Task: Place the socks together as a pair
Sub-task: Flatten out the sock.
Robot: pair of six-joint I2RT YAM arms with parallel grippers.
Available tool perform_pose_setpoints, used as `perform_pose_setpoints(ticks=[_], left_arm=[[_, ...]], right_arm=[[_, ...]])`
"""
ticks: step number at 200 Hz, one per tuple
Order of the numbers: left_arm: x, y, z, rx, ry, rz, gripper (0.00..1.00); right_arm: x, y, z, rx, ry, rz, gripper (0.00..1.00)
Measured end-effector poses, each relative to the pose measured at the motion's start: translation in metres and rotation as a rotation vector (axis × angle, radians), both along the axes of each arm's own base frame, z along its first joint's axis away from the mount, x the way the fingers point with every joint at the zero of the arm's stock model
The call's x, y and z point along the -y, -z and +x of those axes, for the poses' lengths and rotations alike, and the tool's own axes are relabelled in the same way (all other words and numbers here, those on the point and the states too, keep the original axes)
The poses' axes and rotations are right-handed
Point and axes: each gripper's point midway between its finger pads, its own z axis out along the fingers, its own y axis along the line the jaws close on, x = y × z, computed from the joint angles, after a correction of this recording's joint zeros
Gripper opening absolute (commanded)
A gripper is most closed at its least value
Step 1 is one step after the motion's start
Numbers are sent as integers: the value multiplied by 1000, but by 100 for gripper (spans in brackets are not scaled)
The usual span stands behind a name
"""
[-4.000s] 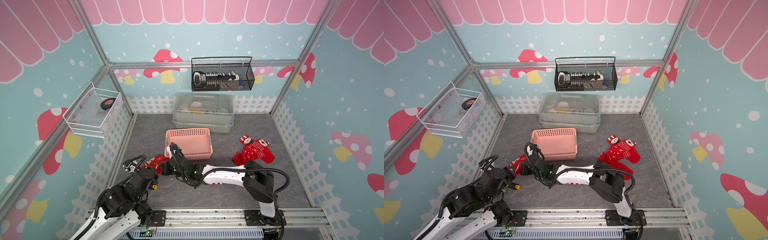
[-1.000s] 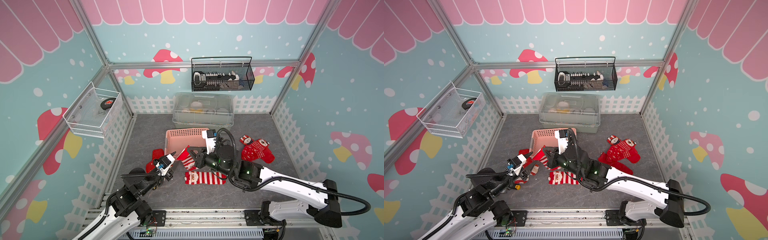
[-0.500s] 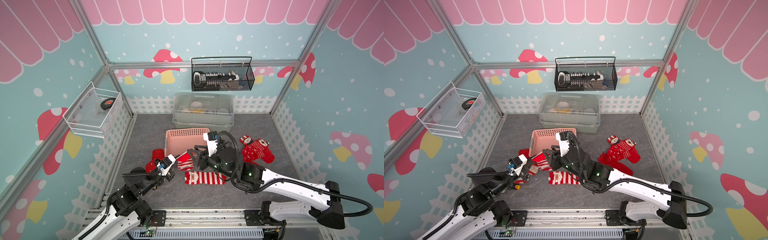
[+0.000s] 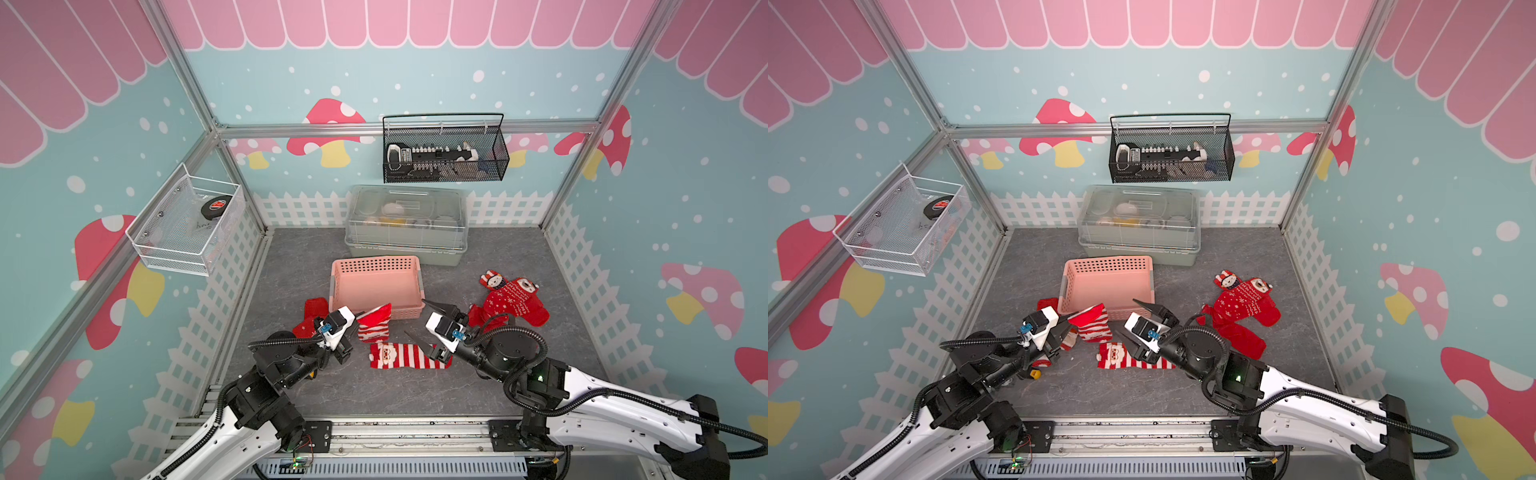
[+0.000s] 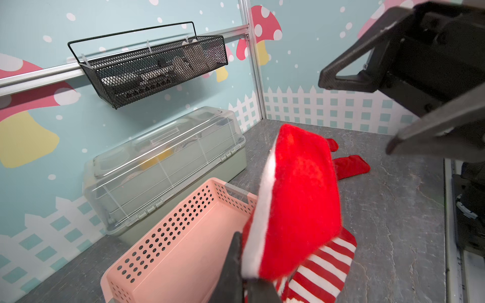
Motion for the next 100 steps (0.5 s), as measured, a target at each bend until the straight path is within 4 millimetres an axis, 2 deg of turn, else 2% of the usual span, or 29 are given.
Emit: perform_pose_setpoints(ticks=[51,100], left_arm=[[3,0,-3,-10,29,-9,0],[7,3,-7,-22,62,-6,0]], right_arm=[[-13,9,-10,326,-97,-220,74],[-39,14,-8,482,-160,-358,73]])
